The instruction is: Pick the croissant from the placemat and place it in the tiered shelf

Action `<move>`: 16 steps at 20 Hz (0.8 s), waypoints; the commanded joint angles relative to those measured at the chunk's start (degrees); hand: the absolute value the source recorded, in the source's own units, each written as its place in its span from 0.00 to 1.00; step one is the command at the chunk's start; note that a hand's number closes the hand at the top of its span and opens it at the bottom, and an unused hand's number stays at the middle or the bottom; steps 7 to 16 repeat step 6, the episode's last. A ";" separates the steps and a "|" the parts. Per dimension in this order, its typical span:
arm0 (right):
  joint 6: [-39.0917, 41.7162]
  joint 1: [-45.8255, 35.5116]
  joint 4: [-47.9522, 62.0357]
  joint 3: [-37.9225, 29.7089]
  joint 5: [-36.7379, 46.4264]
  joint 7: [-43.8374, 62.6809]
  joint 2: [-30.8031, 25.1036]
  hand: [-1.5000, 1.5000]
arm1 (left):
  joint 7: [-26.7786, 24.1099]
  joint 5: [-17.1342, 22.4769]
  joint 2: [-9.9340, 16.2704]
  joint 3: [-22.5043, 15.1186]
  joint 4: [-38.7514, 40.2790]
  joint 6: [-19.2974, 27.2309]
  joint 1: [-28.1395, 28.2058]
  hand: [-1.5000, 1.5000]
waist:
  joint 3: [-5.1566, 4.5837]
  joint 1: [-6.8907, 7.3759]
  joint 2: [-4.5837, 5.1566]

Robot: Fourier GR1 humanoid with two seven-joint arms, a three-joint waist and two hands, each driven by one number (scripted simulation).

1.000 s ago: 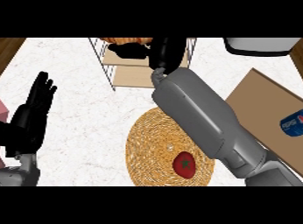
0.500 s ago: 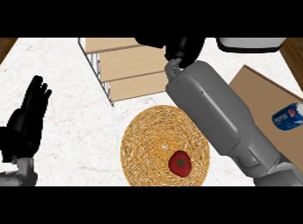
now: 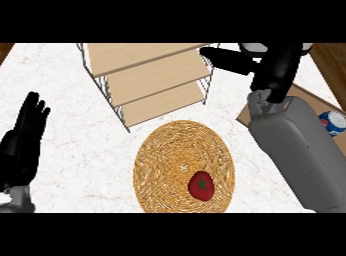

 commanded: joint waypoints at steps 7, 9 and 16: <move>11.13 20.78 -31.29 -3.71 -2.42 5.57 -11.84 0.00 | -0.70 0.59 -1.50 0.18 0.76 -1.51 -0.61 0.50 | 0.24 1.61 1.04; 11.13 20.78 -31.29 -3.71 -2.42 5.57 -11.84 0.00 | -0.70 0.59 -1.50 0.18 0.76 -1.51 -0.61 0.50 | 0.24 1.61 1.04; 11.13 20.78 -31.29 -3.71 -2.42 5.57 -11.84 0.00 | -0.70 0.59 -1.50 0.18 0.76 -1.51 -0.61 0.50 | 0.24 1.61 1.04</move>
